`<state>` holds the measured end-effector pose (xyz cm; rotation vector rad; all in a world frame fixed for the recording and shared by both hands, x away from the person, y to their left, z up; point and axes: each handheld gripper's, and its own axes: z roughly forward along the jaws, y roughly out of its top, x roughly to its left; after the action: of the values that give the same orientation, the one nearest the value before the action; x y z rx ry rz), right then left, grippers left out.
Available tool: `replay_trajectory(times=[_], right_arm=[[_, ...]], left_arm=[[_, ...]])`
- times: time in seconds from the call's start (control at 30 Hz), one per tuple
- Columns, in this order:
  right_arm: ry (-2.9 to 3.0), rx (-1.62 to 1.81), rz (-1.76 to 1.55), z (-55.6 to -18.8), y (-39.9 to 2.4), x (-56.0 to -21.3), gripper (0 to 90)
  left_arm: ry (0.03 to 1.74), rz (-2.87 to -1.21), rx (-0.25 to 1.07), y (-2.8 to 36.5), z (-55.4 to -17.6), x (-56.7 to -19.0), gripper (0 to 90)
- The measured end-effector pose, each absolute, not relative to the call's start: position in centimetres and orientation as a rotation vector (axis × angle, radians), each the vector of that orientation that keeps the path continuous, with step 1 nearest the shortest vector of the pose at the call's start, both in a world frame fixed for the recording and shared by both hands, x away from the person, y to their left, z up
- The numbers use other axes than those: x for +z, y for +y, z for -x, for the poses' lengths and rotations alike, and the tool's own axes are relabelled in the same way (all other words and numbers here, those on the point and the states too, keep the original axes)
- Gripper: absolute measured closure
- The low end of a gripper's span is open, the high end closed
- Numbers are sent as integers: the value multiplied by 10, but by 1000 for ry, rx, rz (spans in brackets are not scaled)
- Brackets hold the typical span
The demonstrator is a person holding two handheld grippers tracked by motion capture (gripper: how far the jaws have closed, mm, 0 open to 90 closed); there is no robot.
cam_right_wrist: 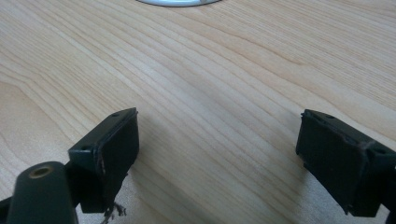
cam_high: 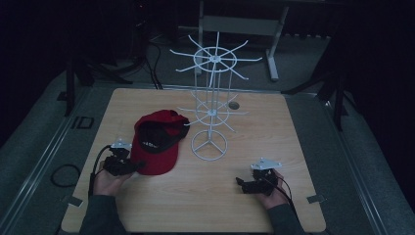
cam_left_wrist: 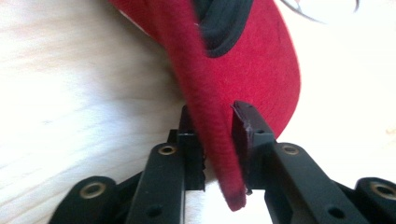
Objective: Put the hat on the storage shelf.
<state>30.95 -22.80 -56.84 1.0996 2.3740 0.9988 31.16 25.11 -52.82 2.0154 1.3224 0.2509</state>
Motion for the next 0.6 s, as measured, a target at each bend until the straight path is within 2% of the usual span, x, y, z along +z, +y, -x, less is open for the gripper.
replay_trajectory(times=[0.2, 0.37, 0.43, 0.6], right_arm=[[2374, 999, -1100, -310, -228, -568, 131], [2374, 999, -1100, -310, -228, -568, 131], [2374, 999, -1100, -310, -228, -568, 131], [2374, 998, -1100, -310, -228, -568, 131]], left_arm=[[1341, -1924, 381, 259, -305, -519, 853], [1316, -1922, 632, 252, -299, -515, 858], [1268, -1951, 683, 250, -296, -516, 856], [1275, -2006, 634, 257, -294, -519, 846]])
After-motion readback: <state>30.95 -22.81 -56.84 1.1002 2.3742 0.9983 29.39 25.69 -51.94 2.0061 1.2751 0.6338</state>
